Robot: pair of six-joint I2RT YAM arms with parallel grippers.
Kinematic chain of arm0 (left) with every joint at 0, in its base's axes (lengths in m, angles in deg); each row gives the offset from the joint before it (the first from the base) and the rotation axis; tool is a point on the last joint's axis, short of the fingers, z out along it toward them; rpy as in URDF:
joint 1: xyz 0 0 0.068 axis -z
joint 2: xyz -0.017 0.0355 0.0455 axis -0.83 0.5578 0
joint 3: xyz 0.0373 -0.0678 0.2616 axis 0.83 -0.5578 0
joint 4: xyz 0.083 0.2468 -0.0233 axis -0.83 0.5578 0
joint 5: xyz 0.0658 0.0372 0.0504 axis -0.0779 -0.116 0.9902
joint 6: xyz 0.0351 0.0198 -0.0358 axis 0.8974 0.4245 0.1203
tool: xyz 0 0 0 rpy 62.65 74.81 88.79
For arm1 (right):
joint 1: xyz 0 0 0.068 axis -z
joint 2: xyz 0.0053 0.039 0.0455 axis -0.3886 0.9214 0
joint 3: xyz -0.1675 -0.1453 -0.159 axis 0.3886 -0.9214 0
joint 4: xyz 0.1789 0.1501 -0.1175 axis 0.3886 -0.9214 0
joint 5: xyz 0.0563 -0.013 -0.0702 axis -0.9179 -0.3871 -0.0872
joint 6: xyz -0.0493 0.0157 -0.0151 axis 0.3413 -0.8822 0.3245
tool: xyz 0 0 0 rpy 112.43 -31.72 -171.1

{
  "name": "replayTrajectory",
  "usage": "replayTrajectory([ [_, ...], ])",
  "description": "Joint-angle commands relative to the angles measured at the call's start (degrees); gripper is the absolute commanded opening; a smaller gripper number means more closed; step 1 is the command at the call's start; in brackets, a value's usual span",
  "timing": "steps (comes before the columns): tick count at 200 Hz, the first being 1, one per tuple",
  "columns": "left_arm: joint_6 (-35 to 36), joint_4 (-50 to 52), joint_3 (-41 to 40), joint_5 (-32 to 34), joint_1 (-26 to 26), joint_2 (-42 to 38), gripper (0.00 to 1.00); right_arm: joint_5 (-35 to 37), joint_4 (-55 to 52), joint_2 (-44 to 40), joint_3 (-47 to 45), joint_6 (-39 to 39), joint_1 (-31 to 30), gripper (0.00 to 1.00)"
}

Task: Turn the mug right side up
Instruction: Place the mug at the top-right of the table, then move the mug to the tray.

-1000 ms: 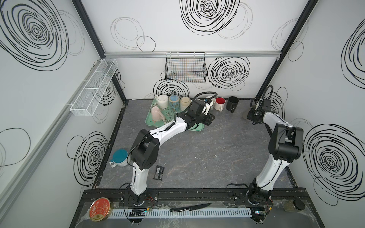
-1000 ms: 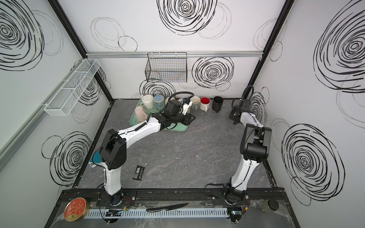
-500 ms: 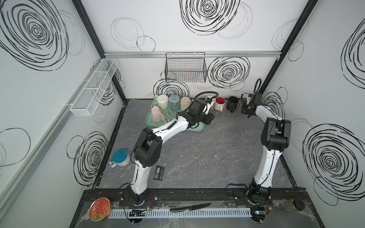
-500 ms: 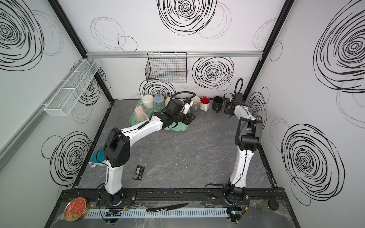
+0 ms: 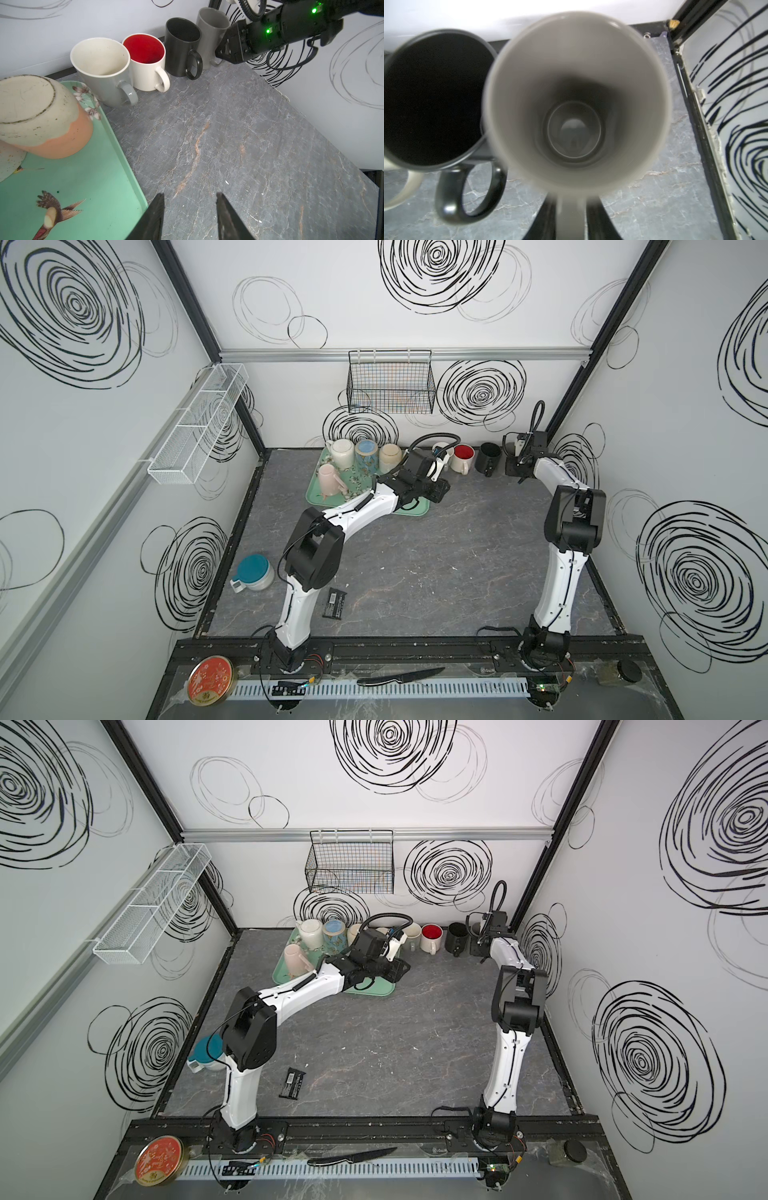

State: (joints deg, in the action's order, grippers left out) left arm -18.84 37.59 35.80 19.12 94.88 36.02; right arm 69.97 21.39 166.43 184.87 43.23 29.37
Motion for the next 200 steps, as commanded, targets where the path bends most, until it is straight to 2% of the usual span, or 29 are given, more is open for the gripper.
replayTrajectory([
  [1,1.25,-0.39,0.23,0.52,-0.55,-0.04,0.45,1.83,-0.76,-0.35,2.05,1.72,-1.02,0.32],
  [85,1.04,-1.49,-5.95,3.1,-2.46,-6.69,0.46,9.84,-3.69,-5.91,1.68,2.32,-4.52,0.35],
  [136,-0.57,-1.33,-12.79,8.22,-7.62,-14.52,0.48,10.51,-6.12,-12.57,-2.48,-1.72,-6.05,0.36],
  [170,-5.05,-2.02,-19.01,9.17,-14.82,-19.93,0.52,6.12,-6.02,-18.07,-8.0,-5.21,-6.96,0.36],
  [200,-10.14,-0.04,-22.3,9.21,-23.08,-21.57,0.53,-3.27,-3.43,-23.12,-14.42,-8.27,-7.77,0.37],
])
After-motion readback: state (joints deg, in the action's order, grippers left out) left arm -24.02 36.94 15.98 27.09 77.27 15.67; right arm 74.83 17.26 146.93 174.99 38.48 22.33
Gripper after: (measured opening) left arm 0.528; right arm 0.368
